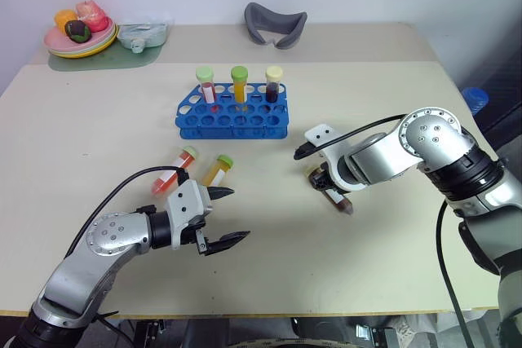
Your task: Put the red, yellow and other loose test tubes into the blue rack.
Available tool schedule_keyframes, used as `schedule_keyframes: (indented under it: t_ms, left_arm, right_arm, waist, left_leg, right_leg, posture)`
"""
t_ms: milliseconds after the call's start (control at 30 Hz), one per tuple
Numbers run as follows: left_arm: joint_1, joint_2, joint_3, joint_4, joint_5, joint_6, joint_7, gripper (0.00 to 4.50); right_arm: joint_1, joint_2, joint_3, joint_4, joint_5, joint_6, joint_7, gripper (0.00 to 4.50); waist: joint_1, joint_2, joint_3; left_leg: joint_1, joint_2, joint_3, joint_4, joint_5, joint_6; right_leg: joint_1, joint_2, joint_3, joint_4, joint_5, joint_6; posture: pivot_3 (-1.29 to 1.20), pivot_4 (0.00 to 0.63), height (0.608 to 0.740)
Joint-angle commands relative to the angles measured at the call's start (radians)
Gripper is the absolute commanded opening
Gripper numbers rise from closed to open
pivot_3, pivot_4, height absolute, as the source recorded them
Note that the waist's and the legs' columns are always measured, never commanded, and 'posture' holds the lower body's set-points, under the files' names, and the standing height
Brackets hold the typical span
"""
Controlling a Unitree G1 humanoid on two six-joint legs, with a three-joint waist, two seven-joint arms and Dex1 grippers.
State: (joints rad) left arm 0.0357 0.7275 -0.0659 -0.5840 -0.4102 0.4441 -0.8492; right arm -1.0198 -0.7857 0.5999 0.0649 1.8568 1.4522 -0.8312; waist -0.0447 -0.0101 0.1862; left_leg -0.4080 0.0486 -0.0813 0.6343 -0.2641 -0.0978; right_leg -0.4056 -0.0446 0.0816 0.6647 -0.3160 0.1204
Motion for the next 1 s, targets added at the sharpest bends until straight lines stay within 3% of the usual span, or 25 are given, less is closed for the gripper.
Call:
schedule_keyframes:
  t_ms: [33,333,433,533,733,867,1000]
  left_arm:
    - [0.0,-0.002,0.009,-0.029,-0.012,-0.009,-0.002,4.5]
    - [0.007,-0.008,0.046,-0.027,-0.028,-0.003,0.016,4.5]
    - [0.017,-0.033,0.111,-0.021,-0.069,0.007,0.049,4.5]
    - [0.034,-0.064,0.175,-0.013,-0.109,0.02,0.084,4.5]
    - [0.049,-0.099,0.214,0.045,-0.076,-0.014,0.132,4.5]
    - [-0.002,-0.197,0.228,0.107,-0.021,-0.096,0.242,4.5]
    - [-0.046,-0.308,0.254,0.114,-0.024,-0.133,0.344,4.5]
  right_arm:
    - [-0.005,0.009,-0.02,0.015,-0.028,0.006,-0.002,0.83]
    - [-0.007,0.032,-0.107,-0.027,-0.084,-0.039,0.035,0.83]
    - [-0.007,0.037,-0.207,-0.173,-0.255,-0.109,0.226,0.83]
    - [0.063,0.03,-0.307,-0.332,-0.489,-0.323,0.492,0.83]
    - [0.188,0.091,-0.321,-0.417,-0.894,-0.645,0.792,0.83]
    - [0.253,0.279,-0.243,-0.295,-1.208,-0.955,0.882,0.83]
    - [0.277,0.454,-0.262,-0.091,-1.405,-1.178,0.906,0.83]
  waist:
    - [0.0,0.0,0.0]
    - [-0.002,0.0,0.0]
    - [0.0,0.001,0.001]
    - [0.002,0.001,0.001]
    - [0.002,0.001,0.001]
    - [-0.004,0.001,0.001]
    - [-0.001,0.0,0.0]
  left_leg:
    - [0.0,0.0,0.0,0.0,0.0,0.0]
    - [0.0,0.0,0.0,0.0,0.0,0.0]
    - [-0.001,0.0,0.0,0.0,0.0,0.0]
    - [-0.001,0.0,0.0,-0.002,0.0,0.0]
    - [-0.001,0.0,0.0,-0.001,0.0,0.0]
    - [0.0,0.0,0.0,-0.001,0.0,0.0]
    - [0.0,0.0,0.0,0.0,0.001,-0.002]
  right_leg:
    - [0.0,0.0,0.0,0.0,0.0,0.0]
    - [0.0,0.0,0.0,0.0,0.0,0.0]
    - [-0.002,0.0,0.0,0.0,0.0,0.0]
    - [-0.002,0.0,-0.001,0.0,0.0,0.0]
    - [-0.001,0.0,-0.001,-0.001,0.0,0.0]
    - [-0.001,0.0,-0.001,0.001,0.0,0.0]
    - [-0.001,0.0,-0.001,0.001,0.0,0.0]
  posture:
    - [0.0,0.15,0.74]
    - [0.0,0.15,0.74]
    - [0.0,0.15,0.74]
    - [0.0,0.15,0.74]
    - [0.0,0.15,0.74]
    - [0.0,0.15,0.74]
    - [0.0,0.15,0.74]
